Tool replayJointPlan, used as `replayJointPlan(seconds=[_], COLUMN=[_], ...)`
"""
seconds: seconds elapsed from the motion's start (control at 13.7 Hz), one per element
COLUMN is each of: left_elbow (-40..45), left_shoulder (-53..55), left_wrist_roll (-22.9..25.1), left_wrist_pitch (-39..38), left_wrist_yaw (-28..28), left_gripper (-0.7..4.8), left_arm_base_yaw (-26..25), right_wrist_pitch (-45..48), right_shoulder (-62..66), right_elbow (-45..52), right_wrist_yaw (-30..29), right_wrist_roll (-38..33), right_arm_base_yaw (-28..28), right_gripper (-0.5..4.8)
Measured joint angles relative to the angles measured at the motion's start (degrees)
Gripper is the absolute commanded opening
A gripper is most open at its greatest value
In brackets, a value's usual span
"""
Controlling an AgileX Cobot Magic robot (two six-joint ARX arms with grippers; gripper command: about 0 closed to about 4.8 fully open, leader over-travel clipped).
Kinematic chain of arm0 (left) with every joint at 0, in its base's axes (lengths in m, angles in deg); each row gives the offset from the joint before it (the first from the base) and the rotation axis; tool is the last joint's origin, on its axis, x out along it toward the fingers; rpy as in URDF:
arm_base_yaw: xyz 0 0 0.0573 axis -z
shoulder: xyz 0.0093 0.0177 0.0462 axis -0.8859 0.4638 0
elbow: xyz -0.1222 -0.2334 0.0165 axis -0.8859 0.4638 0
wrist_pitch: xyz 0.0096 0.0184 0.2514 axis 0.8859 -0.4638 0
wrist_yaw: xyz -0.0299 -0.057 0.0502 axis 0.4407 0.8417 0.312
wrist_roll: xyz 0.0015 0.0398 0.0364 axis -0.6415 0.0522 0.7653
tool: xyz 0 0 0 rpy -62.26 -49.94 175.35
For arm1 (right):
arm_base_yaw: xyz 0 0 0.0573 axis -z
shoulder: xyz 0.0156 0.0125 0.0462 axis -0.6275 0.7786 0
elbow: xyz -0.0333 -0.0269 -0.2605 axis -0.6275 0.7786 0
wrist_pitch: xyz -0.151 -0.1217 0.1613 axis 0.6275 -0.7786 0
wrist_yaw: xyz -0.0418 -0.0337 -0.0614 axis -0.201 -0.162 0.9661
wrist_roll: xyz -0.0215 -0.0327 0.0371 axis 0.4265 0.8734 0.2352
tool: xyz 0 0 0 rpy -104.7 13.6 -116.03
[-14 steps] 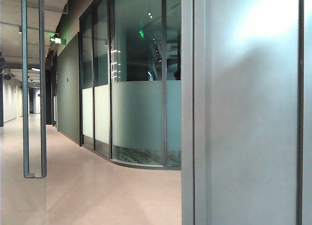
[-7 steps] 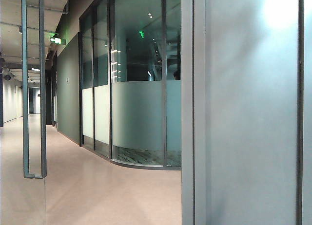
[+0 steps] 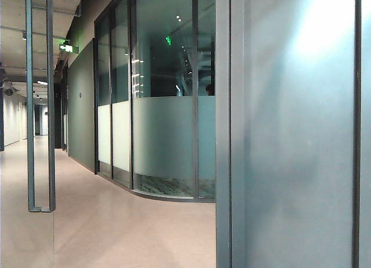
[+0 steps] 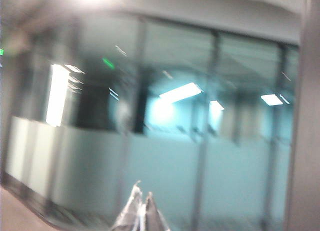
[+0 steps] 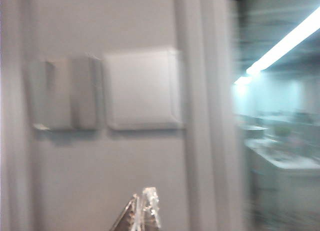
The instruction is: Raise the arm to find the leftmost switch on the wall and turn off the lights.
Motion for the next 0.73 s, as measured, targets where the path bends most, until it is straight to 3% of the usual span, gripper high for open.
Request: replayJointPlan(seconds=[0.15, 0.29, 0.44, 0.73], left_elbow=[-5.3, -8.5, -9.7, -10.0], left_shoulder=[7.5, 12.3, 14.8, 15.0], left_wrist_roll=[-1.8, -9.4, -15.3, -17.0], left_wrist_pitch=[-1.3, -1.5, -1.6, -0.2], left_wrist_yaw=[6.6, 23.0, 33.9, 36.5], left_gripper=[-0.05, -0.05, -0.05, -0.05], left_arm_base_yaw=[0.0, 0.7, 2.8, 7.8], right_wrist_pitch=[-1.0, -1.7, -1.6, -1.7], right_shoulder=[5.8, 10.1, 13.0, 17.6], right_elbow=[-4.7, -7.5, -10.7, -15.2], right_wrist_yaw=[-5.4, -11.4, -18.1, -21.0], right_wrist_roll=[-3.9, -8.0, -8.5, -8.6], right_arm_base_yaw=[0.0, 0.0, -0.3, -4.6], right_gripper=[-0.01, -0.01, -0.01, -0.01])
